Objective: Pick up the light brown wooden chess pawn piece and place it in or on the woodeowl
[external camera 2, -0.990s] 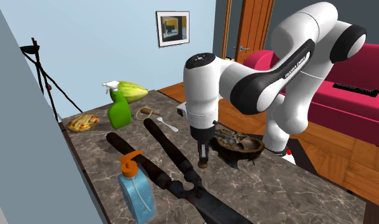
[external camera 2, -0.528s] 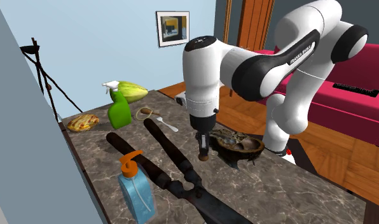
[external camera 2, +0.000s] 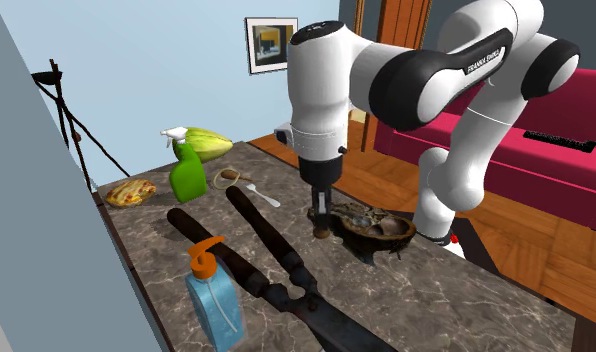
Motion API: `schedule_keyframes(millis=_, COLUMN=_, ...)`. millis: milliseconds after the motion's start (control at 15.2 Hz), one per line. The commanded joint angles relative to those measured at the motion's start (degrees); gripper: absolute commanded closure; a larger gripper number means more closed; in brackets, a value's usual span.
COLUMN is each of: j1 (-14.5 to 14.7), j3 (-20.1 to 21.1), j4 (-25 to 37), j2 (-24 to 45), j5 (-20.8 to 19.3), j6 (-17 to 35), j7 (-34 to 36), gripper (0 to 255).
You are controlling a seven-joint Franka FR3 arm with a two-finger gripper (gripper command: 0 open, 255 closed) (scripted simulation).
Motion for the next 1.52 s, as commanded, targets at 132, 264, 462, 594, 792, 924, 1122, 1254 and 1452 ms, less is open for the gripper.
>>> schedule_keyframes(millis=132, j1=-0.14, j3=-0.25, j4=3.11, j2=0.07, j5=-0.16, j6=-3.07, j7=-0.02, gripper=255)
schedule_keyframes(millis=264, j1=-0.22, j3=-0.34, j4=4.76, j2=0.2, j5=-0.27, j6=-4.61, j7=0.01, gripper=255)
schedule_keyframes(millis=462, j1=-0.33, j3=-0.44, j4=7.33, j2=0.5, j5=-0.46, j6=-6.91, j7=0.1, gripper=255)
schedule_keyframes(millis=594, j1=-0.32, j3=-2.72, j4=3.31, j2=-4.3, j5=1.03, j6=-7.35, j7=-2.86, gripper=255)
schedule_keyframes(millis=792, j1=0.02, j3=-6.23, j4=-2.13, j2=-10.96, j5=2.33, j6=-8.43, j7=-6.91, gripper=255)
schedule_keyframes(millis=924, j1=0.32, j3=-8.56, j4=-5.4, j2=-15.12, j5=2.64, j6=-9.37, j7=-9.41, gripper=255)
schedule_keyframes(millis=1122, j1=0.78, j3=-12.07, j4=-9.8, j2=-21.01, j5=2.37, j6=-11.07, j7=-12.9, gripper=255)
schedule_keyframes(millis=1254, j1=1.02, j3=-14.4, j4=-12.41, j2=-24.74, j5=1.77, j6=-12.37, j7=-15.12, gripper=255)
schedule_keyframes(millis=1452, j1=1.23, j3=-15.28, j4=-15.33, j2=-26.81, j5=1.6, j6=-11.59, j7=-16.12, gripper=255)
